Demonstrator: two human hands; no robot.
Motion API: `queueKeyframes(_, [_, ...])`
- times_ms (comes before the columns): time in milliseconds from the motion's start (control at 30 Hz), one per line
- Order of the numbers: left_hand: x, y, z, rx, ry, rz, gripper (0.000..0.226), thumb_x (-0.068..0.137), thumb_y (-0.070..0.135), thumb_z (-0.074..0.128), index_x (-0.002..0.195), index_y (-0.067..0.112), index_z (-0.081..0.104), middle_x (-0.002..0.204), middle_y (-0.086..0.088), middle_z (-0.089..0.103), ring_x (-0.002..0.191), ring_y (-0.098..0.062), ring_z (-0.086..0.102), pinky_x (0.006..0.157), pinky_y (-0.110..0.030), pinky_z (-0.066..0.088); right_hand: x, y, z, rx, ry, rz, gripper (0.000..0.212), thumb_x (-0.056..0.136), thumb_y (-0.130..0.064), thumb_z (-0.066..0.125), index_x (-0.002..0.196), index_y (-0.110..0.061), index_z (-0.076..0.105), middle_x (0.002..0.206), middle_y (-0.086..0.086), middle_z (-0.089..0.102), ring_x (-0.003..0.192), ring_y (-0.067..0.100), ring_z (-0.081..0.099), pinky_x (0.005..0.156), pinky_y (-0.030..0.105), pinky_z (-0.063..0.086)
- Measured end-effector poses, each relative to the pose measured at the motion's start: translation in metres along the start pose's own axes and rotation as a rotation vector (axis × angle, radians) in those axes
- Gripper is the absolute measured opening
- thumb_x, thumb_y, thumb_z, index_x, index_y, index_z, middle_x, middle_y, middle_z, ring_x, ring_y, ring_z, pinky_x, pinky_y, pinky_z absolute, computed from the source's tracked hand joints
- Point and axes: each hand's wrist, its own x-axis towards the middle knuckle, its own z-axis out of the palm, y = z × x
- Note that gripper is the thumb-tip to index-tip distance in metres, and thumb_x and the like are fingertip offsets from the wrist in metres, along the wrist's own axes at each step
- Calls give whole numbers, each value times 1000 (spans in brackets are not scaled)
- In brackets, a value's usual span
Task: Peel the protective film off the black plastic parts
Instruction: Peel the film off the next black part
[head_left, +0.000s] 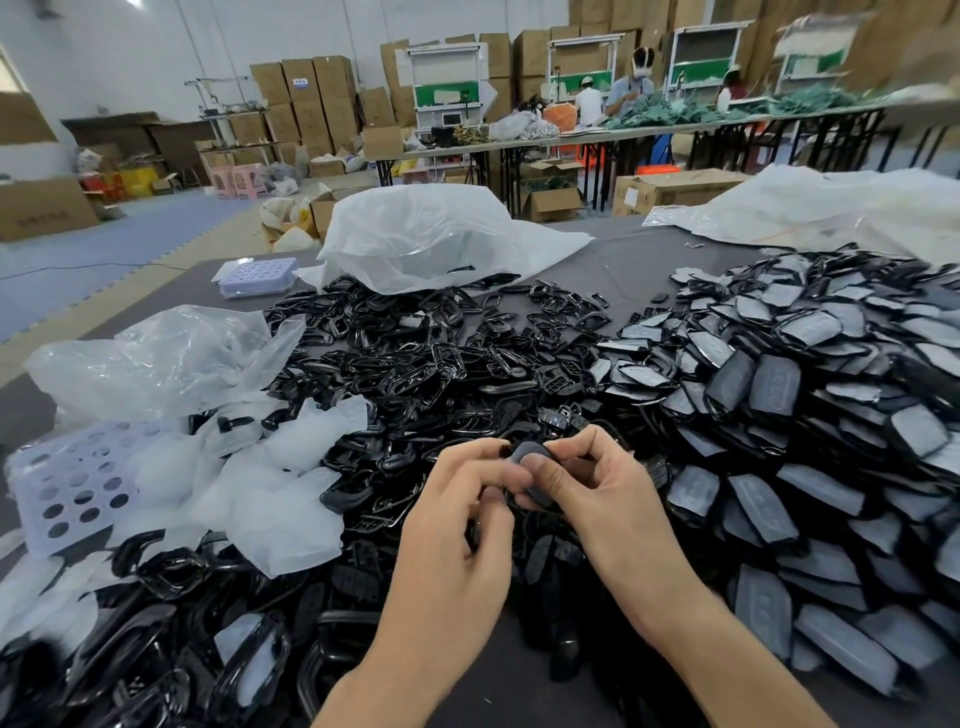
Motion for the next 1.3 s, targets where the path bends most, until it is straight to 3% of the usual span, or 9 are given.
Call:
queueKeyframes(67, [0,1,0,-134,-7,-80,28,90,9,49,97,33,61,122,17,62,108,-13,64,79,-17,50,1,1,0,-25,5,-21,17,90,-16,73,97,-6,61,92,5,79,83,17,75,71,17,55])
queueKeyframes(133, [0,-1,-1,-206,19,-121,32,90,12,48,107,38,59,118,16,66,103,-15,66,78,-21,52,2,1,-1,-15,4,-29,20,88,-19,74,98,-6,61,93,5,79,85,20,76,72,18,56])
queueKeyframes(233, [1,-3,-4,-158,15,-113,45,89,13,48,122,42,58,116,17,67,114,-9,63,85,-13,48,2,3,-1,-62,1,-48,25,85,-29,75,98,-13,61,91,6,77,83,18,74,73,20,56])
queueKeyframes(400, [2,1,-5,-139,13,-147,38,90,34,48,123,46,60,113,22,68,108,-4,65,80,-9,49,4,8,-2,-164,50,-73,18,89,-29,75,100,-21,64,89,-1,75,77,11,72,67,17,54])
queueKeyframes(567, [8,2,-4,-186,27,-256,23,98,21,62,114,35,68,99,18,72,93,-1,68,75,-9,48,2,9,0,-188,-11,-59,11,94,-16,69,102,-22,64,94,-8,74,81,8,72,72,17,55])
queueKeyframes(700, [10,-1,-4,-216,-29,-309,20,97,14,62,101,32,71,86,4,74,78,-9,71,69,-22,54,0,9,3,-213,-70,-74,14,95,-9,67,103,-20,65,90,-14,75,78,1,70,69,13,53])
queueKeyframes(867, [9,-1,-6,-244,-59,-294,29,101,5,51,105,27,70,90,12,76,85,-3,72,73,-12,52,1,5,2,-235,-42,-84,16,91,-18,73,98,-32,70,91,-14,76,76,1,70,65,13,52])
queueKeyframes(1167, [10,-3,-4,-305,-61,-314,17,97,12,61,95,26,70,82,3,75,79,-10,72,74,-22,55,0,3,2,-143,-50,-41,14,90,-16,73,102,-23,73,87,-4,78,73,5,71,65,15,53])
queueKeyframes(1300, [8,-4,-3,-303,-44,-271,19,96,11,63,92,28,71,79,0,74,74,-13,70,71,-21,55,0,3,3,-50,-54,30,13,90,-13,72,90,-25,76,81,0,77,71,8,70,64,17,54])
